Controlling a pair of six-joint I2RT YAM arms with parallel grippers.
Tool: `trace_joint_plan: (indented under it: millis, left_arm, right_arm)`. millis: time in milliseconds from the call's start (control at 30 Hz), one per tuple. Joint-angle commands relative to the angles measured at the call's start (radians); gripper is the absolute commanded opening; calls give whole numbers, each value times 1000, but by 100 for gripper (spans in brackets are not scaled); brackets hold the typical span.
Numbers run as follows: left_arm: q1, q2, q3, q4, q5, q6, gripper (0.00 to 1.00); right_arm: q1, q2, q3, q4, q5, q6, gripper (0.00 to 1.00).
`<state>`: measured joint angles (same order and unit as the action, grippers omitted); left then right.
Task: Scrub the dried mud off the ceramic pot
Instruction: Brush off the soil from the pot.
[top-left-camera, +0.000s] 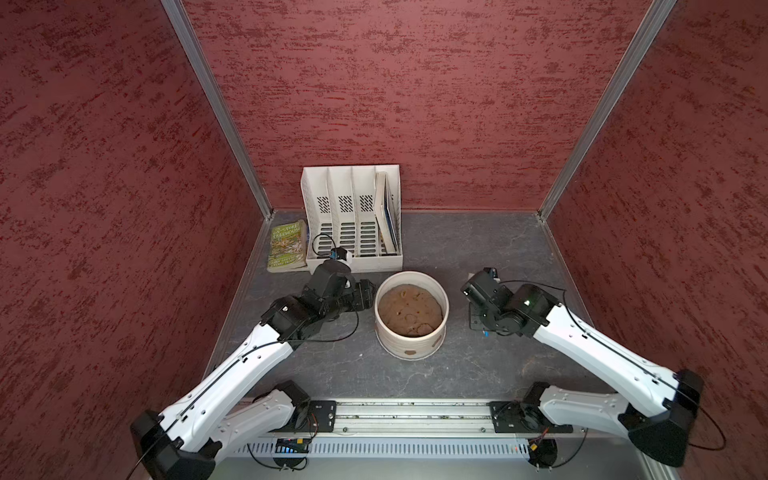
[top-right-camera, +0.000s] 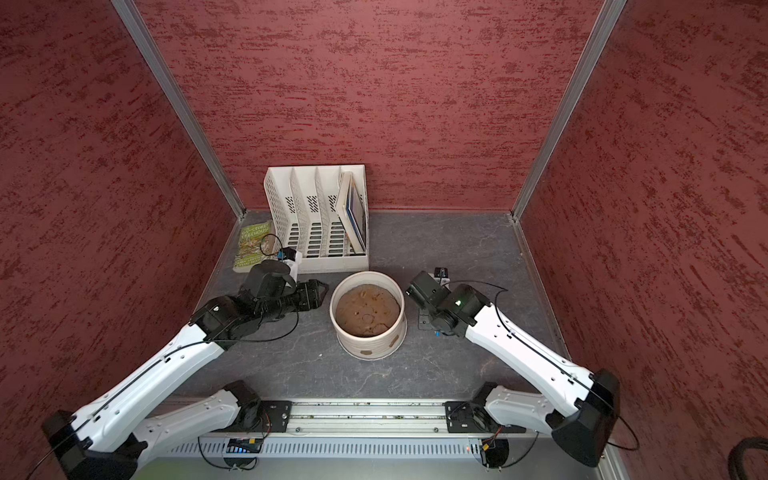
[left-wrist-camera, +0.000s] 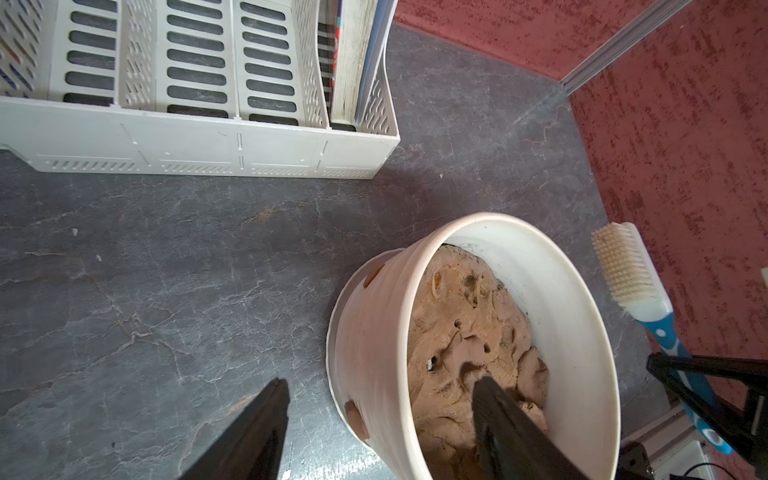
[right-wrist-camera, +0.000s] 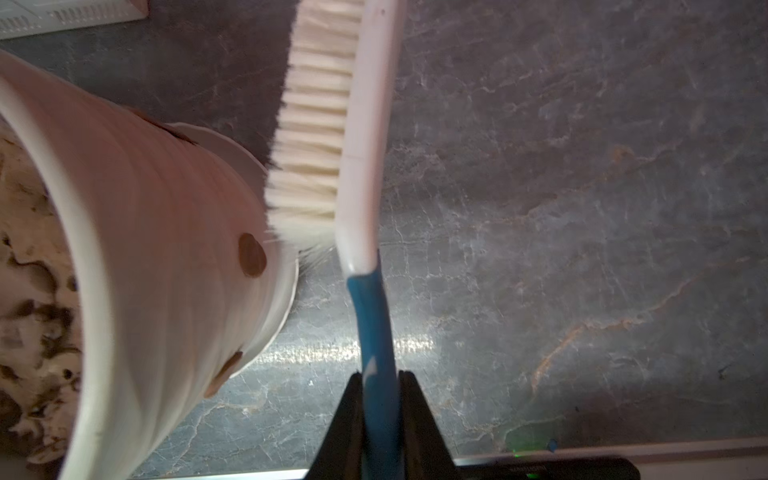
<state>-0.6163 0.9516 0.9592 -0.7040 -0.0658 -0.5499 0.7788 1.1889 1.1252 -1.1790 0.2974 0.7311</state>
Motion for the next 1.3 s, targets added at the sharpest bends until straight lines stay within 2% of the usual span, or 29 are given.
trace_joint_plan:
  millis: [0, 100, 200, 333, 500, 633, 933, 1133, 1267]
  left_arm:
    - [33, -6, -36, 3, 22, -27, 74]
    - [92, 26, -48, 49, 107, -19, 74]
    - [144, 42, -59, 91, 177, -14, 73]
    - [186, 64, -46, 112, 214, -1, 74]
    - [197, 100, -14, 102, 227, 33, 73]
    - [197, 111, -34, 130, 254, 34, 74]
    - [195, 191, -54, 250, 348, 4, 76]
    - [180, 309, -18, 272, 342, 8, 73]
    - [151, 324, -14, 296, 333, 4, 72]
  right_arm:
    - [-10, -17, 17, 19, -16, -66, 0]
    - [-9, -84, -32, -29, -23, -32, 0]
    - [2, -230, -102, -80, -38, -20, 0]
    - [17, -359, -179, -108, -94, -11, 0]
    - [81, -323, -204, -90, -67, 2, 0]
    - [127, -292, -239, -10, -115, -13, 0]
    - [383, -295, -257, -64, -74, 148, 0]
    - [475, -258, -231, -71, -45, 192, 0]
    - [533, -203, -210, -94, -12, 247, 0]
